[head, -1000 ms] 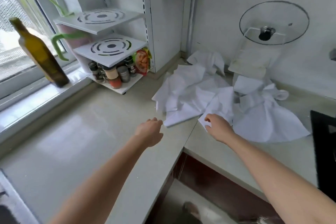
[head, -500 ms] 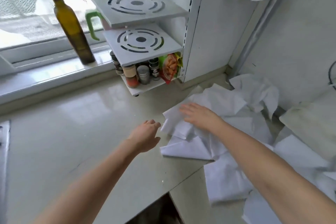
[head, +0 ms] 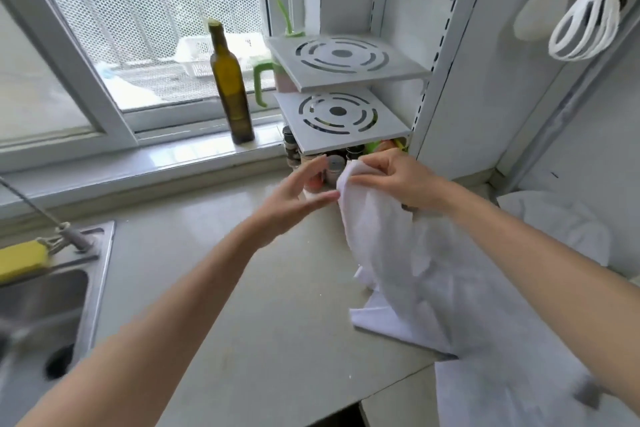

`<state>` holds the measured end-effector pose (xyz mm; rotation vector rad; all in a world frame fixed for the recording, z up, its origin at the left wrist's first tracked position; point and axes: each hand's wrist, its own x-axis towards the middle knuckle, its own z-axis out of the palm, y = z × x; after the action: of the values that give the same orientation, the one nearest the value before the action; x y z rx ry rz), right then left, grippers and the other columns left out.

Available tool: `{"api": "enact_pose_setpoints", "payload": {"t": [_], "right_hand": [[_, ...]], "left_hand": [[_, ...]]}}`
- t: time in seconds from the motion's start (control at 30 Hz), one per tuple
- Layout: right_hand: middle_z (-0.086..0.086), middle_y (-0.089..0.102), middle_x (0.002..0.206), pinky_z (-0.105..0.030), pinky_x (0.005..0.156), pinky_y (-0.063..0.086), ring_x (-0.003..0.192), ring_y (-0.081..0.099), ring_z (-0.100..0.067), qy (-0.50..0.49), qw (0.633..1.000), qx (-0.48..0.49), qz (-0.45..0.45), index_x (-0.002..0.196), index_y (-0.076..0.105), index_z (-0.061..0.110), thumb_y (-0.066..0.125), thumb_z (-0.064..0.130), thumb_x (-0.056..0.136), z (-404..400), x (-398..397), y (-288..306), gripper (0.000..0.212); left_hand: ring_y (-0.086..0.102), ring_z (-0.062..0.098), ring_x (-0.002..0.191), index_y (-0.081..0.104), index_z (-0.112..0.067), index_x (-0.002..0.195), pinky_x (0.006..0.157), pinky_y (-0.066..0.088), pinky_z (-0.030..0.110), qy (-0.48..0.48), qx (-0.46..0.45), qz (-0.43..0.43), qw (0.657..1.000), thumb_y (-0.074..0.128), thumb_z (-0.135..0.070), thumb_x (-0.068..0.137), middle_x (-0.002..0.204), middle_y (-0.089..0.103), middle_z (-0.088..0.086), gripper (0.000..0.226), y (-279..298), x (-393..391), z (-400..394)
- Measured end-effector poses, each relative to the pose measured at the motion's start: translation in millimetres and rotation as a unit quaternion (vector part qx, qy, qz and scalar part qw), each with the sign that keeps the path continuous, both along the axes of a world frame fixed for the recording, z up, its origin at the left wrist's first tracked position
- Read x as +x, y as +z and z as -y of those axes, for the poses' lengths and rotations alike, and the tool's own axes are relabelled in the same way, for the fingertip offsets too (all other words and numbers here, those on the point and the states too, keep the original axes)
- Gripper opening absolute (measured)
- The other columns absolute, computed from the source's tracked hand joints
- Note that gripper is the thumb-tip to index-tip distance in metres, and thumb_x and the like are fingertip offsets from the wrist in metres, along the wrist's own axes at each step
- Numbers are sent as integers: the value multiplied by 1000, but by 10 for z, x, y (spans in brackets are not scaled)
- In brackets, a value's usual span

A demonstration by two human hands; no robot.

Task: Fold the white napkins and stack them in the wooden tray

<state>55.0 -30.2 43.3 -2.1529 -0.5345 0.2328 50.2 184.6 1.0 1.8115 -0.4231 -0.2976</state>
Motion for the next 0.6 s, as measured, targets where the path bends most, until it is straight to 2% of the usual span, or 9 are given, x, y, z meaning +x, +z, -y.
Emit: {"api": "enact_pose_setpoints", "payload": {"t": [0.07,0.13,0.17,0.23,0.3,0.4,0.5,0.6], "right_hand": [[-21,49,67,-26,61,35,65,44,-20,7,999,44,-11,84,60,-8,61,27,93,-253,13,102,36],[-24,54,67,-28,57,37,62,47,-20,14,997,74,-17,82,65,-1,61,25,93,-545,-17,175,28],[-16,54,62,-25,53,37,58,46,-18,18,996,89,-21,76,65,6,60,20,93,-690,-29,195,23],[3,53,58,-17,49,37,53,46,-10,28,993,115,-22,69,64,19,59,13,93,-982,-55,232,25],[10,53,58,-15,50,40,51,48,-5,33,993,112,-10,69,63,19,60,13,92,-1266,-69,268,24],[3,60,69,-17,53,46,57,58,-3,19,995,95,8,84,66,9,64,18,90,-1663,-81,297,11],[0,60,71,-15,51,44,55,56,-2,6,994,103,18,91,63,0,70,16,85,-2045,-122,271,19],[6,64,74,-13,54,46,56,58,4,-15,997,70,-6,96,65,6,77,14,78,-2333,-139,151,23]], "left_hand": [[52,4,123,50,-21,137,102,42,24,-4,-44,-4,999,64,-34,87,133,58,-9,53,153,14,-224],[57,10,119,57,-18,131,103,42,29,-9,-57,2,998,59,-35,93,126,63,-5,42,213,-5,-437],[57,13,119,60,-18,128,106,40,33,-9,-63,0,998,58,-38,93,125,64,-3,40,219,-21,-535],[58,15,119,64,-19,123,110,36,39,17,-75,-20,997,56,-45,92,122,66,-1,41,219,-50,-745],[60,15,116,66,-17,120,109,37,39,56,-84,-31,994,57,-44,92,119,68,2,40,257,-87,-982],[66,17,104,69,-9,109,97,47,31,94,-102,-15,990,59,-33,92,109,71,6,31,296,-163,-1366],[64,15,82,67,-4,94,79,52,24,160,-152,13,975,58,-19,95,91,68,9,17,308,-229,-1697],[58,12,73,65,-15,82,72,48,26,284,-230,13,931,54,-17,97,78,64,-1,18,294,-207,-2009]]}}
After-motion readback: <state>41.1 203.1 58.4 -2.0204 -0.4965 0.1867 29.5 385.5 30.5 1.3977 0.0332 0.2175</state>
